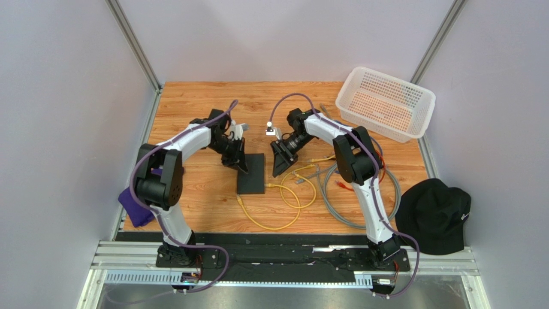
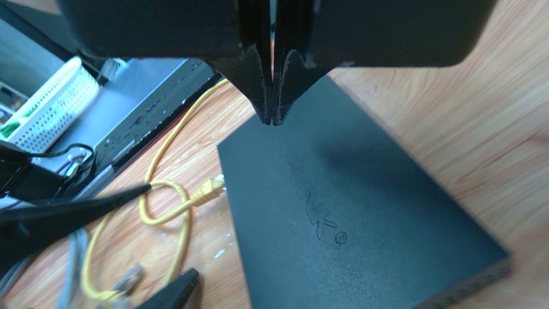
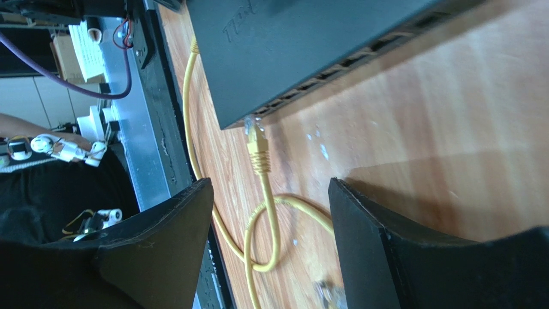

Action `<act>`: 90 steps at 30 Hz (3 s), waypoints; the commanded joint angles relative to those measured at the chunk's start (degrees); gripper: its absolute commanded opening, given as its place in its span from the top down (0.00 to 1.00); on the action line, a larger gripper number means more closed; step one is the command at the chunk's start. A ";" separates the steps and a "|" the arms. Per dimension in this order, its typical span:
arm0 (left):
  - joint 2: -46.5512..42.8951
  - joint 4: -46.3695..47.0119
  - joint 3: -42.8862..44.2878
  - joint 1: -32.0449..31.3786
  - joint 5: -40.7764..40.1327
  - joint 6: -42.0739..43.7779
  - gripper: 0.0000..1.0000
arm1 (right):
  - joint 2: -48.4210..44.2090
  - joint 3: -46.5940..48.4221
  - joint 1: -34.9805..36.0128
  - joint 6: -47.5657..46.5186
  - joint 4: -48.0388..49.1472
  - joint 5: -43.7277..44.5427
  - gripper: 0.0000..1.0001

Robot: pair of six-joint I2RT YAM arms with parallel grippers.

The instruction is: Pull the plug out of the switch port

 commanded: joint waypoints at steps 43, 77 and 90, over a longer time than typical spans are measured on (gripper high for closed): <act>8.00 0.99 1.81 -0.48 -3.12 1.82 1.00 | 9.54 4.09 7.87 2.71 2.25 10.73 0.48; 7.91 0.72 2.16 -0.57 -4.35 2.79 1.00 | 10.34 1.81 8.14 5.53 2.25 22.07 0.86; 7.91 1.08 1.98 -0.74 -4.26 2.79 1.00 | 9.81 2.35 7.35 3.95 -1.00 17.06 0.86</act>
